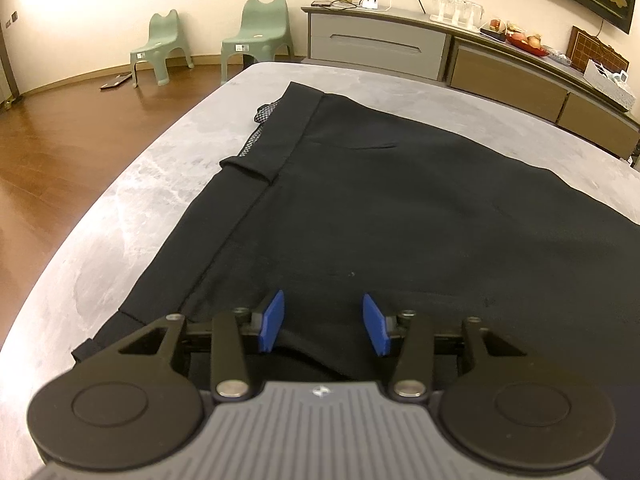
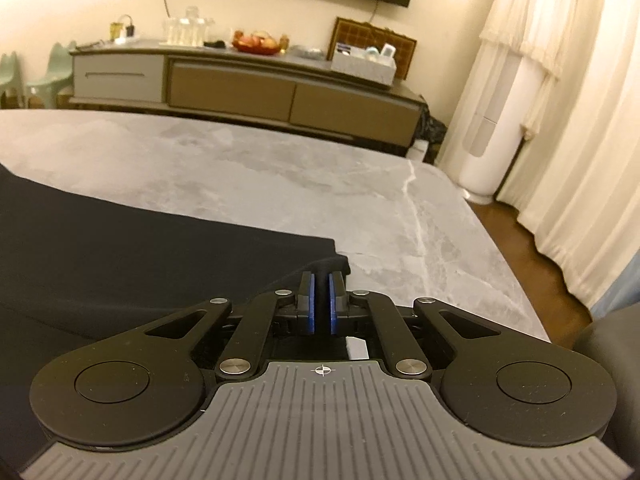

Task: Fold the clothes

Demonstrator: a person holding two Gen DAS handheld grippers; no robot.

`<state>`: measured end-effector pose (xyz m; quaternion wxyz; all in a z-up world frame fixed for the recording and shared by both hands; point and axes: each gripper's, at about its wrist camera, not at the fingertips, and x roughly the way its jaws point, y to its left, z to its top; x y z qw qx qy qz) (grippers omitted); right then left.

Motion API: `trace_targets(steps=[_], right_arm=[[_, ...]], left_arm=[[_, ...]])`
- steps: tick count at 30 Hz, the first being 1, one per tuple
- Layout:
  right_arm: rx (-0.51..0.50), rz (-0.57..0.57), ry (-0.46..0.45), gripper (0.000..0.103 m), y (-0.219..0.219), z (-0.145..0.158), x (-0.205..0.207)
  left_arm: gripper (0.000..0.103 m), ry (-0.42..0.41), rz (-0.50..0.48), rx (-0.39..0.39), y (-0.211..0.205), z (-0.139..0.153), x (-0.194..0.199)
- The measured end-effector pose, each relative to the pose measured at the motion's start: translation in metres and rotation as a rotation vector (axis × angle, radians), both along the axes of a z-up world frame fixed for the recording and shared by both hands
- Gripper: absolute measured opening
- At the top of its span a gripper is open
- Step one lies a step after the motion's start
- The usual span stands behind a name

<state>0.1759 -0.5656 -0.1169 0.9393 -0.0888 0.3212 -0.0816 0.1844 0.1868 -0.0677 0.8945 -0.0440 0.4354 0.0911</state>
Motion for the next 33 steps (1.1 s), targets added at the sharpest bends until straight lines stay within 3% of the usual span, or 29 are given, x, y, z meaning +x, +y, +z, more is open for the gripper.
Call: trace_targets(steps=[3, 5, 7, 9, 13, 16, 23, 24, 26, 28, 31, 33], right_arm=[[0.037, -0.024, 0.068, 0.005, -0.003, -0.002, 0.009], [0.058, -0.033, 0.074, 0.005, -0.005, 0.001, 0.011], [0.085, -0.044, 0.065, 0.005, -0.008, 0.005, 0.011], [0.099, -0.06, 0.06, 0.005, -0.006, 0.008, 0.011], [0.096, -0.065, 0.052, 0.005, -0.003, 0.015, 0.013], [0.079, -0.076, 0.065, 0.005, -0.002, 0.013, 0.016], [0.058, -0.088, 0.097, 0.005, -0.004, 0.005, 0.023], [0.059, -0.088, 0.098, 0.005, -0.003, 0.005, 0.024], [0.055, -0.089, 0.101, 0.005, -0.002, 0.004, 0.026], [0.045, -0.09, 0.098, 0.005, -0.002, 0.005, 0.027], [0.033, -0.098, 0.007, 0.004, -0.001, 0.023, 0.022], [0.056, -0.101, -0.033, 0.004, -0.003, 0.031, 0.02]], left_arm=[[0.04, -0.076, 0.001, 0.001, -0.005, 0.021, -0.006], [0.046, -0.152, -0.029, -0.029, -0.005, 0.042, -0.006], [0.05, -0.175, -0.057, -0.012, -0.003, 0.057, 0.006], [0.059, -0.154, -0.058, 0.044, 0.006, 0.06, 0.031], [0.059, -0.054, -0.032, 0.078, 0.037, 0.04, 0.099], [0.06, -0.037, -0.031, 0.111, 0.047, 0.03, 0.14], [0.062, -0.005, -0.097, 0.072, 0.057, 0.004, 0.193], [0.061, -0.006, -0.104, 0.061, 0.058, 0.0, 0.196], [0.028, -0.006, -0.115, 0.035, 0.059, -0.007, 0.198], [0.008, -0.045, -0.119, 0.014, 0.062, -0.006, 0.196], [0.007, -0.15, -0.048, -0.115, 0.083, 0.005, 0.184], [0.007, -0.161, 0.0, -0.177, 0.097, 0.0, 0.179]])
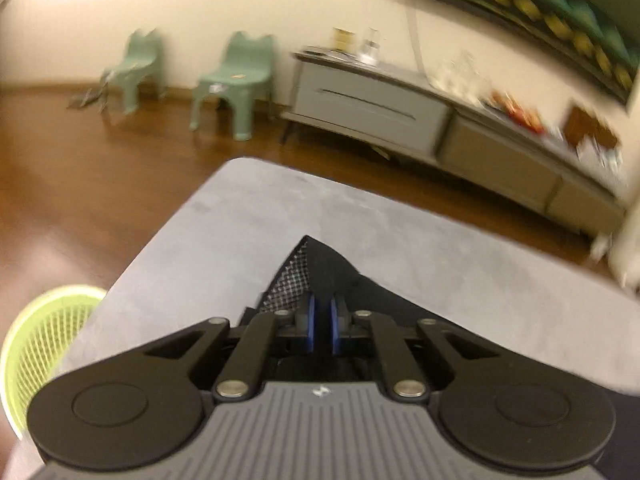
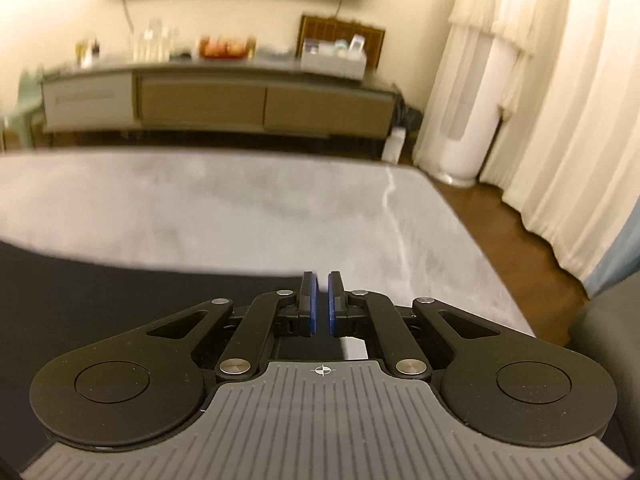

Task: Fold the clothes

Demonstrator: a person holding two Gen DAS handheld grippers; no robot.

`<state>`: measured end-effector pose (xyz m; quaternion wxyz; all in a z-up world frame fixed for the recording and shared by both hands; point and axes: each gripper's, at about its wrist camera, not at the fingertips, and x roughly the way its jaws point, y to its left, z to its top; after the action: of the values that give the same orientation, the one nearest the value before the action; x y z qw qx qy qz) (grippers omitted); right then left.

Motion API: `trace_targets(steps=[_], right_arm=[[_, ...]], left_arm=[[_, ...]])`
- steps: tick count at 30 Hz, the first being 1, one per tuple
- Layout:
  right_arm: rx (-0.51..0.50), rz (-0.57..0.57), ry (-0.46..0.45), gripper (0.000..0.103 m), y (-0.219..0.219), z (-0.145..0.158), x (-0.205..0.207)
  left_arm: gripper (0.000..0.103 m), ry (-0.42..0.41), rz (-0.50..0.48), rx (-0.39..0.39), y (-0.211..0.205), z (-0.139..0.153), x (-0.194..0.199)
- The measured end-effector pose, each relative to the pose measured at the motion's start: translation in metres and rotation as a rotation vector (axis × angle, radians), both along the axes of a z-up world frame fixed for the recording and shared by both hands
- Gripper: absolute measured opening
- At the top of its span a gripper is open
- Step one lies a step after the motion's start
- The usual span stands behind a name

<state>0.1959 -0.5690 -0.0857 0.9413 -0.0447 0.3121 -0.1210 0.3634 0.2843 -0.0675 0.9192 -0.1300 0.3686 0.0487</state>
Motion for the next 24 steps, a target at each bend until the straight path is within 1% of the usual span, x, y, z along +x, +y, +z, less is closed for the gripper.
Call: trace_targets(steps=[1, 3, 5, 6, 7, 8, 9, 10, 11, 12, 13, 14, 15, 16, 18, 19, 20, 21, 22, 23, 24], right_arm=[[0.008, -0.003, 0.013, 0.004, -0.001, -0.003, 0.003], [0.001, -0.026, 0.077, 0.004, -0.004, -0.022, 0.011], [-0.016, -0.047, 0.138, 0.004, -0.008, -0.04, 0.019], [-0.004, -0.045, 0.141, 0.004, -0.009, -0.04, 0.019], [0.01, -0.042, 0.143, 0.006, -0.01, -0.041, 0.02], [0.036, -0.039, 0.122, 0.011, -0.011, -0.038, 0.019], [0.063, -0.036, 0.099, 0.02, -0.012, -0.035, 0.018], [0.073, -0.041, 0.092, 0.05, -0.013, -0.036, 0.019], [0.082, -0.046, 0.087, 0.056, -0.014, -0.037, 0.021], [0.093, -0.045, 0.096, 0.054, -0.015, -0.039, 0.025], [0.106, -0.032, 0.095, 0.047, -0.015, -0.041, 0.027], [0.119, -0.018, 0.094, 0.031, -0.016, -0.042, 0.029], [0.121, 0.006, 0.099, 0.021, -0.014, -0.041, 0.032], [0.088, 0.022, 0.106, 0.005, -0.009, -0.04, 0.036], [-0.008, 0.053, 0.095, 0.005, 0.004, -0.039, 0.042], [-0.047, 0.069, 0.089, 0.004, 0.01, -0.04, 0.045], [-0.084, 0.077, 0.089, 0.004, 0.016, -0.041, 0.048], [-0.115, 0.08, 0.092, 0.004, 0.021, -0.042, 0.052], [-0.139, 0.065, 0.1, 0.004, 0.023, -0.044, 0.056], [-0.162, 0.049, 0.108, 0.005, 0.026, -0.046, 0.06], [-0.184, 0.033, 0.117, 0.009, 0.029, -0.048, 0.063]], left_arm=[[0.007, 0.01, 0.016, -0.015, 0.005, -0.004, -0.001], [0.007, 0.026, 0.04, -0.024, 0.008, -0.011, -0.003], [0.007, 0.023, 0.061, -0.062, 0.013, -0.013, -0.005], [0.007, 0.021, 0.071, -0.081, 0.015, -0.014, -0.006], [0.007, 0.019, 0.081, -0.1, 0.017, -0.015, -0.007], [0.007, 0.019, 0.089, -0.115, 0.019, -0.016, -0.007], [0.007, 0.02, 0.095, -0.122, 0.021, -0.015, -0.007], [0.007, 0.02, 0.103, -0.136, 0.024, -0.014, -0.007], [0.007, 0.02, 0.116, -0.163, 0.028, -0.015, -0.008], [0.007, 0.018, 0.128, -0.194, 0.033, -0.017, -0.01], [0.007, 0.015, 0.139, -0.227, 0.038, -0.018, -0.012], [0.007, 0.011, 0.148, -0.259, 0.044, -0.02, -0.013], [0.007, 0.009, 0.153, -0.283, 0.048, -0.021, -0.014], [0.007, 0.006, 0.16, -0.308, 0.054, -0.023, -0.015], [0.007, -0.001, 0.177, -0.344, 0.063, -0.025, -0.018], [0.007, -0.003, 0.185, -0.352, 0.066, -0.026, -0.02], [0.008, -0.003, 0.192, -0.344, 0.067, -0.025, -0.021], [0.009, 0.0, 0.202, -0.312, 0.066, -0.023, -0.021], [0.011, 0.006, 0.21, -0.259, 0.062, -0.019, -0.02], [0.017, 0.012, 0.218, -0.191, 0.056, -0.013, -0.02], [0.02, 0.012, 0.224, -0.112, 0.048, -0.004, -0.023]])
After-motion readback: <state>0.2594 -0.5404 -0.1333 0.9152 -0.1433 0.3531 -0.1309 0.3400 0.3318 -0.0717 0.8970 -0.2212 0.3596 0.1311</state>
